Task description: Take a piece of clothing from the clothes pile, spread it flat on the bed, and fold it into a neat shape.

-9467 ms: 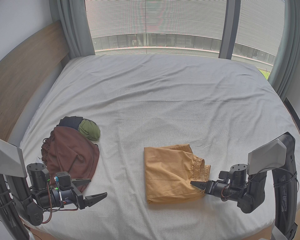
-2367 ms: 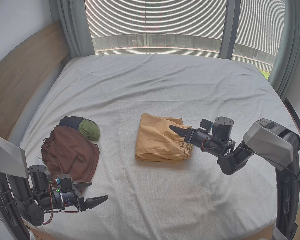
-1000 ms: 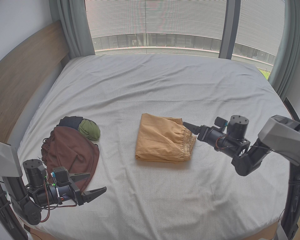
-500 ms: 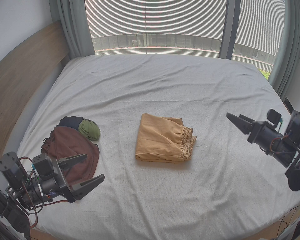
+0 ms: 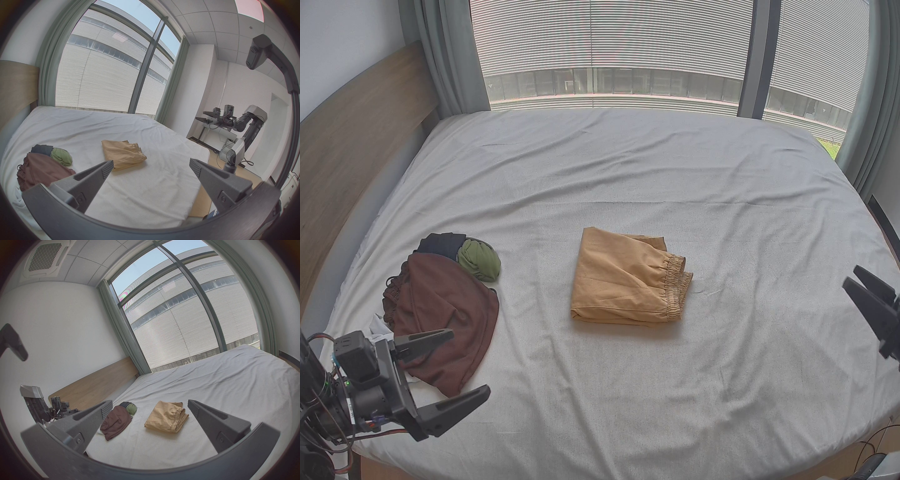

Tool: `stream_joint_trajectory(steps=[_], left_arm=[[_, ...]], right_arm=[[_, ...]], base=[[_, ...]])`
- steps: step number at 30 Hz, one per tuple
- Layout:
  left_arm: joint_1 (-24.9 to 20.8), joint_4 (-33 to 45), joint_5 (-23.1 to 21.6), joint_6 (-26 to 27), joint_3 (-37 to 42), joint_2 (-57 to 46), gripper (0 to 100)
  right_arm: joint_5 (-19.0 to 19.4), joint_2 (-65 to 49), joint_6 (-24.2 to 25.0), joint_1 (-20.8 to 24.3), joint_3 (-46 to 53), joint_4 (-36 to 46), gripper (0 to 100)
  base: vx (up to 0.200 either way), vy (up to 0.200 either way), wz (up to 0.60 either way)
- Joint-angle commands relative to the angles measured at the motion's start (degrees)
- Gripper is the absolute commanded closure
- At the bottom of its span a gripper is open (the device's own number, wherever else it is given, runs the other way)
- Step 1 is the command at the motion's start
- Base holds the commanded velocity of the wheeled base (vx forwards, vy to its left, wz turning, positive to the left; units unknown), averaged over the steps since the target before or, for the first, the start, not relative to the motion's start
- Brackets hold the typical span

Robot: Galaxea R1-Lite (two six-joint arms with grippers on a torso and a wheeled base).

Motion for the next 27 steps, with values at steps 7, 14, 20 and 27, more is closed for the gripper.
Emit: stream_joint_trajectory(steps=[7,14,20,27], left_arm=[[0.3,21.8,4.1,-0.9,1.0,-28.9,0],[4.1,37.5,4.2,-1.6,1.0,-44.7,0],[8.2,44.1,4.2,-1.6,1.0,-52.8,0],[8.9,52.0,4.3,-1.6,1.0,-61.4,0]], right_arm=[[1.0,-30.4,-0.1,-6.9,4.9,18.9,0],[1.6,-45.9,0.0,-8.2,5.0,32.4,0],[1.6,-51.6,-0.4,-9.8,6.1,36.8,0],[1.8,-54.9,-4.0,-12.2,10.3,39.3,0]], base=[[0.000,0.000,0.00],[0.000,0.000,0.00],[0.000,0.000,0.00],[0.000,0.000,0.00]])
